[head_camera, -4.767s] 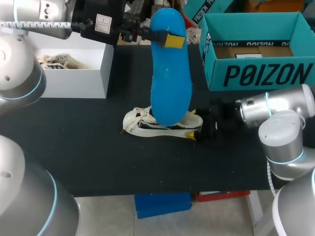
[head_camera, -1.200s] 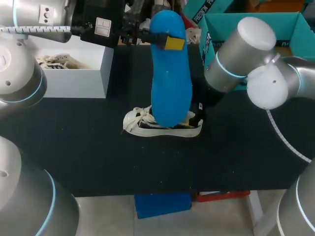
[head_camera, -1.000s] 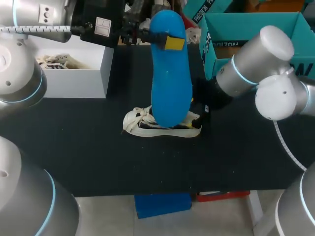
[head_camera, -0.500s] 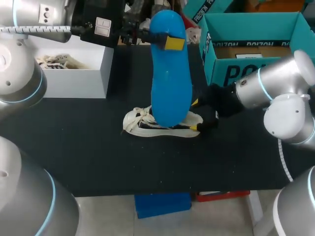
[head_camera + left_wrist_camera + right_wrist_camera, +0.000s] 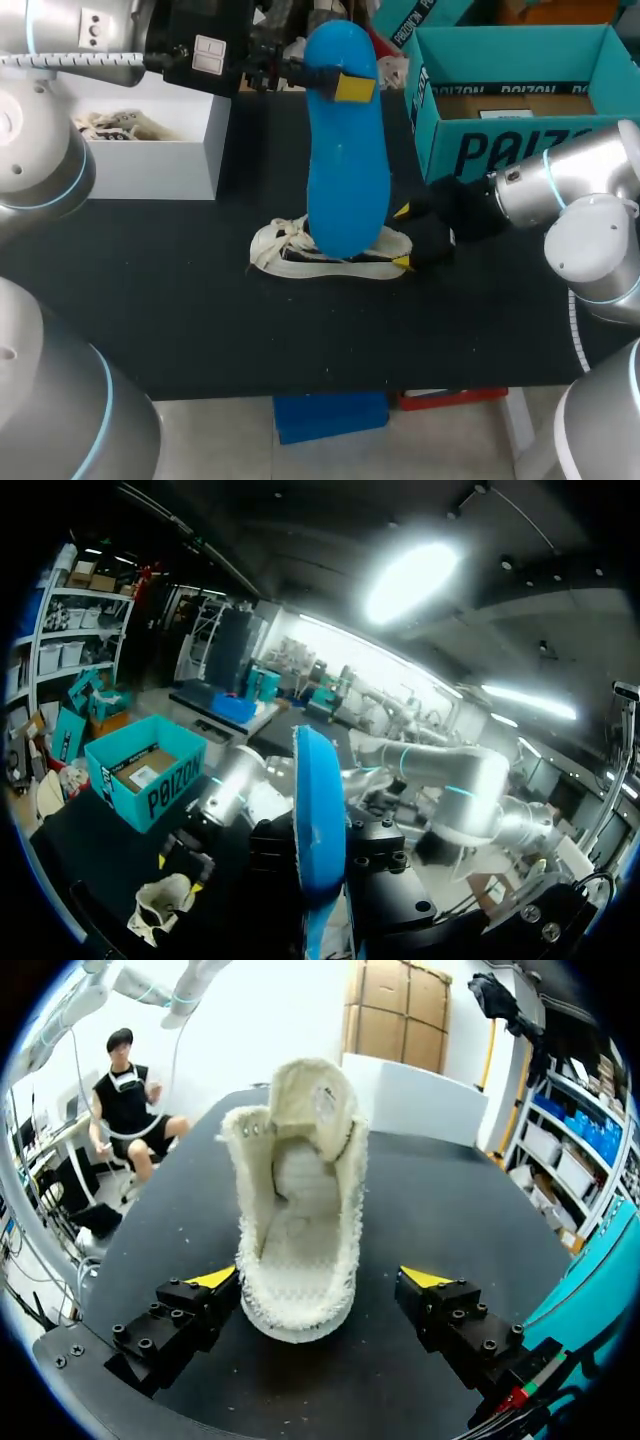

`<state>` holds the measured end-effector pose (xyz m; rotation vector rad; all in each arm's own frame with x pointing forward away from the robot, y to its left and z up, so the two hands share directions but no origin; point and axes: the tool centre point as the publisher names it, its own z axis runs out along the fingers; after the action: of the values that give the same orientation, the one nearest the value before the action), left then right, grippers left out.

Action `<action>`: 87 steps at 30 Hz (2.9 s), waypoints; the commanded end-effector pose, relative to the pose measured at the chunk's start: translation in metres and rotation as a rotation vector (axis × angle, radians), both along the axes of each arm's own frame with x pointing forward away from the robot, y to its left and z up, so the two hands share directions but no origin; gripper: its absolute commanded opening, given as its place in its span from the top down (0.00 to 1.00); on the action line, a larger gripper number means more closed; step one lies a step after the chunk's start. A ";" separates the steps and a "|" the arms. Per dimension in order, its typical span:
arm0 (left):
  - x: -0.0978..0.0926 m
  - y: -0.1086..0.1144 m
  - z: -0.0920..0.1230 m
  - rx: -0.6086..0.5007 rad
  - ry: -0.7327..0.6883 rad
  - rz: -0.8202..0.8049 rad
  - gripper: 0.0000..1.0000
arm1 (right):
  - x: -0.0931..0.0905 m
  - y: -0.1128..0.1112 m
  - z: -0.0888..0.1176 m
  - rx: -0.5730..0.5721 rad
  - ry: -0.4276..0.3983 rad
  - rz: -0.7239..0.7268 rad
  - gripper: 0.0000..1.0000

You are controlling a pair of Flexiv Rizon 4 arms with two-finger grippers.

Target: Take the shoe out of the shoebox, open the shoe tongue, remove and reinsert the insole, then place the shoe into the shoebox

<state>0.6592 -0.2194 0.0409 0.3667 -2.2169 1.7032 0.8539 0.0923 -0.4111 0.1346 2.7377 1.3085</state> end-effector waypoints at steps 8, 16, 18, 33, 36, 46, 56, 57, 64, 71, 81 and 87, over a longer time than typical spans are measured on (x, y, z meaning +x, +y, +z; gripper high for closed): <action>0.000 -0.001 0.000 0.003 0.001 0.003 1.00 | -0.005 -0.012 0.018 -0.127 0.022 -0.033 0.00; 0.000 -0.001 0.000 0.003 0.001 0.003 1.00 | 0.005 -0.004 0.039 -0.487 0.076 -0.054 0.00; 0.000 -0.001 0.000 0.003 0.001 0.003 1.00 | 0.009 0.003 0.042 -0.604 0.091 -0.031 0.00; 0.000 -0.001 0.000 0.003 0.001 0.003 1.00 | 0.025 0.055 0.050 -1.076 0.103 0.041 0.00; 0.000 -0.001 0.000 0.003 0.001 0.003 1.00 | 0.025 0.063 0.048 -1.119 0.108 0.042 0.00; 0.000 -0.001 0.000 0.003 0.001 0.003 1.00 | 0.025 0.085 0.037 -1.100 0.134 0.047 0.00; 0.000 -0.001 0.000 0.003 0.001 0.003 1.00 | 0.027 0.084 0.015 -0.939 0.175 0.012 0.31; 0.000 -0.001 0.000 0.003 0.001 0.003 1.00 | 0.027 0.083 0.014 -0.915 0.174 0.004 0.35; 0.000 -0.001 0.000 0.003 0.001 0.003 1.00 | 0.025 0.079 0.007 -0.860 0.186 -0.007 0.63; 0.000 -0.001 0.000 0.003 0.001 0.003 1.00 | 0.024 0.081 -0.003 -0.802 0.209 0.039 1.00; 0.000 -0.001 0.000 0.003 0.001 0.003 1.00 | 0.024 0.081 -0.003 -0.802 0.209 0.039 1.00; 0.000 -0.001 0.000 0.003 0.001 0.003 1.00 | 0.024 0.081 -0.003 -0.802 0.209 0.039 1.00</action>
<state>0.6591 -0.2194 0.0409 0.3665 -2.2169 1.7031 0.8789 0.1746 -0.4104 0.1490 3.2050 0.1273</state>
